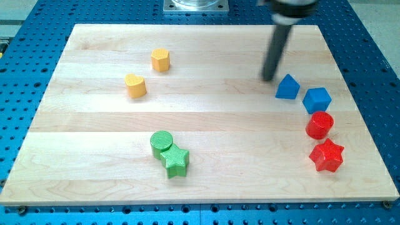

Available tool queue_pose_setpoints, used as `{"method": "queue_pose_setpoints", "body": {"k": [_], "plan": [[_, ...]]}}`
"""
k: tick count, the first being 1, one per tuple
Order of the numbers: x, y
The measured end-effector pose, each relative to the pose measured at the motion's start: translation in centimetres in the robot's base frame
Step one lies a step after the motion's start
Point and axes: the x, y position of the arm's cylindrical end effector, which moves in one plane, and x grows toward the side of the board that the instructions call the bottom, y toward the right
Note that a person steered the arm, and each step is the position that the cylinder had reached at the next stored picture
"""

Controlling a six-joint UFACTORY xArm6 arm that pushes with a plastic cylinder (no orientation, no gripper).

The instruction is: Push the triangle into the green blocks

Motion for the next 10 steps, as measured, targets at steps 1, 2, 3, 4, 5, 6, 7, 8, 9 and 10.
{"method": "queue_pose_setpoints", "body": {"k": [1, 2, 3, 4, 5, 6, 7, 8, 9, 10], "plan": [[-2.9, 3.6], [-3.2, 11.3], [3.7, 7.1], [7.1, -5.4], [6.8, -4.0], [4.4, 2.8], [9.5, -1.5], [11.7, -10.6], [9.1, -9.4], [15.8, -12.2]]}}
